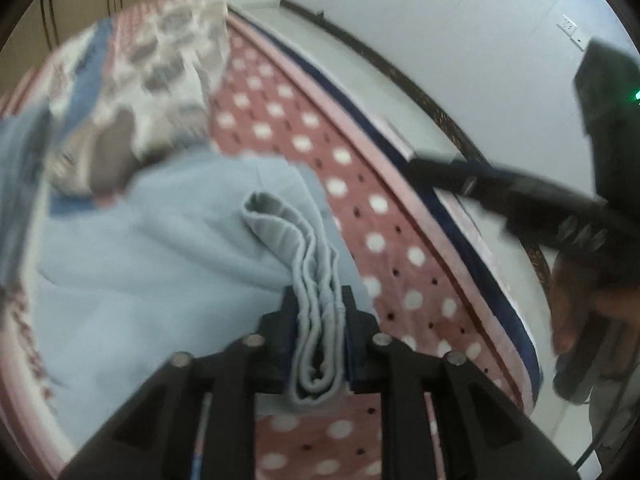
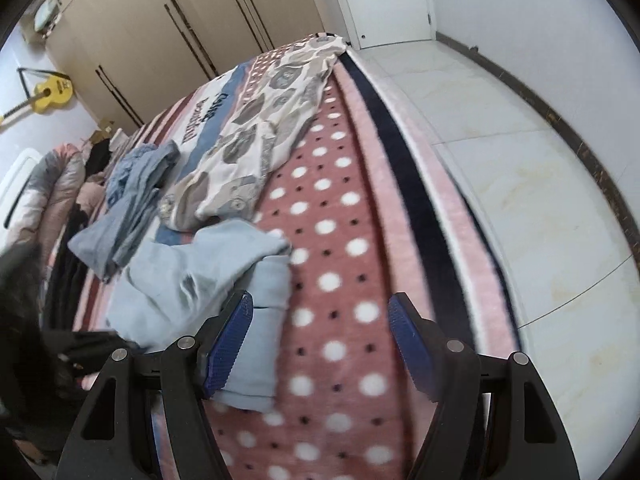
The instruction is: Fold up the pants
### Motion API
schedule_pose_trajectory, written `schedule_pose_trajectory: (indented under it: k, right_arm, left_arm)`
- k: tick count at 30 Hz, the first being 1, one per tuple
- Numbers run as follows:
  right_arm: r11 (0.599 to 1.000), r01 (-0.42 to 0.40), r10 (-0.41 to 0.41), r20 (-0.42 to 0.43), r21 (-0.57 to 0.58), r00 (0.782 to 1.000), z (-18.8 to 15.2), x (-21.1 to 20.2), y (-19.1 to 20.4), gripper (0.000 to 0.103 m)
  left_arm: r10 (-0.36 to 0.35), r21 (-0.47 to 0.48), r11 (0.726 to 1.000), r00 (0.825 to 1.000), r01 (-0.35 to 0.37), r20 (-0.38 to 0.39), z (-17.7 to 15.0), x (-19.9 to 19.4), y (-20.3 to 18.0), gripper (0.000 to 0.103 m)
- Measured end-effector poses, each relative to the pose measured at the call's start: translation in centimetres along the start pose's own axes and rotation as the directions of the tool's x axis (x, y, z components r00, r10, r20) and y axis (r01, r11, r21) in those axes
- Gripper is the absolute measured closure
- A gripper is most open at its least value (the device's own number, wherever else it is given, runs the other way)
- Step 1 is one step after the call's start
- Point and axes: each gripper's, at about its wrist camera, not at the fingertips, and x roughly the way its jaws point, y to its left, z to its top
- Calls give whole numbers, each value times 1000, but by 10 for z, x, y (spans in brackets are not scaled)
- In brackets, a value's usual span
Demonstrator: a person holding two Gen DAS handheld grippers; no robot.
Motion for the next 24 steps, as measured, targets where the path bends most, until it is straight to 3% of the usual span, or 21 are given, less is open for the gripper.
schedule_pose_trajectory:
  k: [2,4,6,12,15,20,24]
  right_arm:
    - [1000,14,-14,-8,-8,1000,-1,-1,-6,37]
    - [1000,21,-21,-18,-13,1000,-3,0,-9,37]
    - [1000,23,-24,-30,-11,999,-6,1,-10,37]
    - [1000,-2,2,-38,-15,999,-13,-6,4,37]
    - [996,-51,49,-31,-71,998,-12,-13,30,37]
    - [971,-165,160,-42,-171,986,-2,-10,85,36]
    - [954,-192,192,-21,-231,981,2,-14,129,36]
  left_arm:
    - [-22,-20,1000,1000,22,-19,-2,4,3,66]
    - [-13,-20,1000,1000,13,-8,-2,-4,5,33]
    - [23,-17,1000,1000,-23,15,-1,-14,9,20]
    - [93,-67,994,987,-84,133,-9,-75,32,14]
    - [211,-113,975,956,-191,202,-19,-108,50,14]
    - [311,-232,936,930,-264,196,-37,-135,94,14]
    - [372,-313,901,906,-300,201,-49,-163,120,14]
